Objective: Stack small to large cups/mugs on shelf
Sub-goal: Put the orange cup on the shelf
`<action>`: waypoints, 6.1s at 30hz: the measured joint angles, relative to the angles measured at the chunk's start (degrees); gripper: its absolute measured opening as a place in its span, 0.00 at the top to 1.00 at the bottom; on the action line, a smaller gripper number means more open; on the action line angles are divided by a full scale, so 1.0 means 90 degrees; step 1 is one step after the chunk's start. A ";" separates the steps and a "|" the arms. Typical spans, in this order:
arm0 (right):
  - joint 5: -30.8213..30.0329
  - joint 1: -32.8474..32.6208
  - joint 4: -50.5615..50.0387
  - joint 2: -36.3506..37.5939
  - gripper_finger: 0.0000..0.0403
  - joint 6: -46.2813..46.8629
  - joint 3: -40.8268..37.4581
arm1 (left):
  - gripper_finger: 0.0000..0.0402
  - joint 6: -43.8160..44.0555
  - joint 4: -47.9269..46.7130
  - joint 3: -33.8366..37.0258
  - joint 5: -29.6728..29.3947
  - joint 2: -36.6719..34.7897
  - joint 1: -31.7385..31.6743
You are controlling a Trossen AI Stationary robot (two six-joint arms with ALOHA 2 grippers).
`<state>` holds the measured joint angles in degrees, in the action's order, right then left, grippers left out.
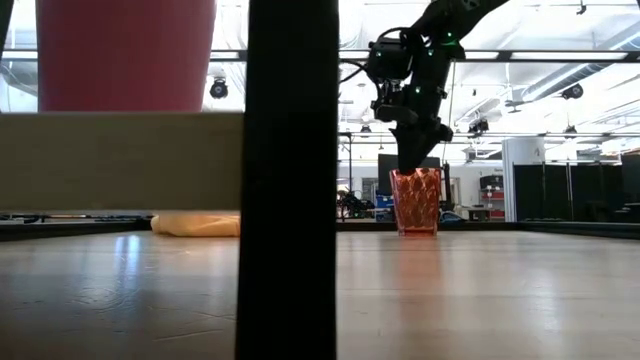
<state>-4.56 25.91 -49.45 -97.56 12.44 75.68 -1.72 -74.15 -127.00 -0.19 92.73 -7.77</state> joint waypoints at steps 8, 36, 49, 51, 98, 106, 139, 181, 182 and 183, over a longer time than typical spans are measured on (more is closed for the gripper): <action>0.0000 0.0000 0.0099 -0.0005 0.86 0.0052 -0.0147 | 0.86 0.0000 -0.0002 0.0000 -0.0002 0.0000 0.0000; 0.1127 -0.1580 0.2058 0.0598 0.98 -0.0240 0.0729 | 0.86 0.1770 -0.1614 0.0000 -0.0209 -0.0104 0.0012; 0.1005 -0.2408 0.2006 -0.0210 0.98 -0.0038 0.0887 | 0.86 0.2001 -0.1763 0.0346 -0.0245 -0.0058 0.0302; 0.0999 -0.2503 0.2011 -0.0226 0.98 0.0079 0.0879 | 0.86 0.2008 -0.1762 0.0486 -0.0240 -0.0058 0.0347; 0.1386 -0.3173 0.2981 -0.1248 0.77 0.0834 0.1047 | 0.86 0.2176 -0.1700 0.1037 -0.0238 -0.0083 0.0867; 0.1383 -0.3198 0.3191 -0.1231 0.77 0.0837 0.1047 | 0.86 0.2177 -0.1700 0.1037 -0.0238 -0.0083 0.0867; -0.1695 -0.3041 -0.4306 0.0718 0.81 0.1245 0.2958 | 0.86 0.3827 0.1931 0.4435 0.0073 0.0375 0.1948; -0.2407 -0.3041 -0.4258 0.1836 0.81 0.1769 0.2910 | 1.00 0.3684 0.0376 0.3369 -0.0223 0.1070 0.2045; -0.2431 -0.3041 -0.4262 0.1836 0.81 0.1739 0.2910 | 1.00 0.3788 -0.0020 0.3135 -0.0223 0.1044 0.2079; -0.2482 -0.3041 -0.4260 0.1836 0.81 0.1736 0.2907 | 1.00 0.3897 -0.0386 0.2893 -0.0225 0.1016 0.2125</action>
<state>-26.90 -1.45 -87.79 -81.03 28.06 101.84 33.36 -77.62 -100.96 -2.21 101.87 11.35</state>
